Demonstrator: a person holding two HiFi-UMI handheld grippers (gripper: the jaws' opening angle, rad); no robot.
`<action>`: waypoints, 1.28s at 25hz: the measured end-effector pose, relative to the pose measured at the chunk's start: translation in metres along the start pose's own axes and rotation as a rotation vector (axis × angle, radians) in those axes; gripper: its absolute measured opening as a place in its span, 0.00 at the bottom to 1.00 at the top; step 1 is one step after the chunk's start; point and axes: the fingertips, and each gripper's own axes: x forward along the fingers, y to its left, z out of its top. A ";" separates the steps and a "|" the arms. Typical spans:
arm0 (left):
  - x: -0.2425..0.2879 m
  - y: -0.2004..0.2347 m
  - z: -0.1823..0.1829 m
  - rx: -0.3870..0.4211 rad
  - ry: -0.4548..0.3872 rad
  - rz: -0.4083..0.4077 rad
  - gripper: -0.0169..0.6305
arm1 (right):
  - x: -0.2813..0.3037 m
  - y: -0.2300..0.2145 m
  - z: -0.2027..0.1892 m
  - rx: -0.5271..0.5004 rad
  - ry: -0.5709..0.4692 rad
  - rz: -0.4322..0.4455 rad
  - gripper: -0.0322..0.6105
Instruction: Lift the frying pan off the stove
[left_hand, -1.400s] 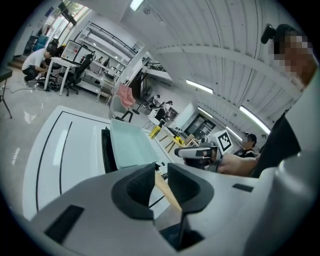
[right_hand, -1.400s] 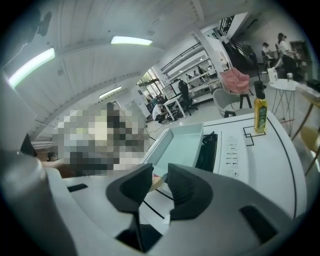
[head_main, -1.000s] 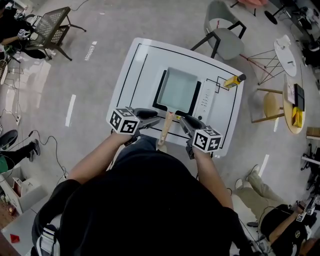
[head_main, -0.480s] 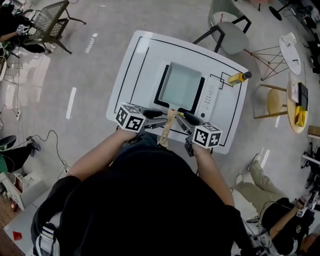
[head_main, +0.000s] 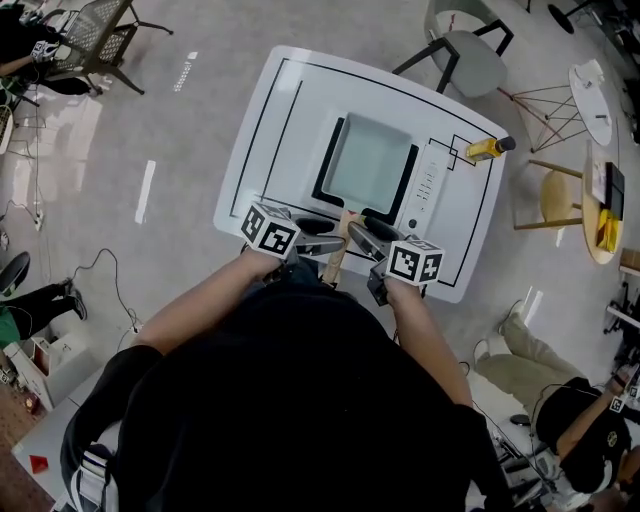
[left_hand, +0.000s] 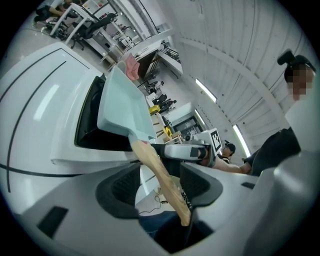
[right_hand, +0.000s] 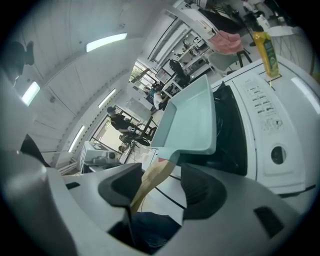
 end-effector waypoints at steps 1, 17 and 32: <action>0.002 0.000 -0.002 -0.009 0.005 -0.007 0.40 | 0.002 0.000 -0.001 0.006 0.004 0.008 0.43; 0.025 -0.005 -0.021 -0.044 0.080 -0.093 0.40 | 0.028 0.005 -0.012 0.154 0.042 0.129 0.46; 0.034 -0.020 -0.035 -0.081 0.137 -0.191 0.28 | 0.044 0.011 -0.011 0.331 0.034 0.246 0.41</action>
